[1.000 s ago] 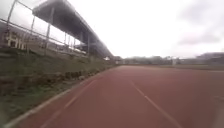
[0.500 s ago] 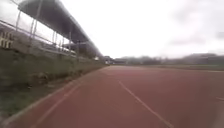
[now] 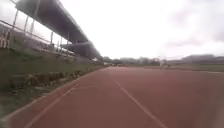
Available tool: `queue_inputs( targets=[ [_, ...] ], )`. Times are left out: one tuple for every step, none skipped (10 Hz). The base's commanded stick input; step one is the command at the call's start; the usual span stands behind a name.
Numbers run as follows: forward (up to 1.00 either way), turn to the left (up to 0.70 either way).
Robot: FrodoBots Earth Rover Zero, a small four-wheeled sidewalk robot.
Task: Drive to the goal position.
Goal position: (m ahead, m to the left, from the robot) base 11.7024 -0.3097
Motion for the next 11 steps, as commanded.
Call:
queue_inputs(
  targets=[
    [0.7, 0.01],
    [0.7, 0.01],
    [0.7, 0.01],
    [0.7, 0.01],
    [0.7, 0.01],
    [0.7, 0.01],
    [0.7, 0.01],
    [0.7, 0.13],
    [0.7, 0.27],
    [0.7, 0.36],
    [0.7, 0.36]
  ],
)
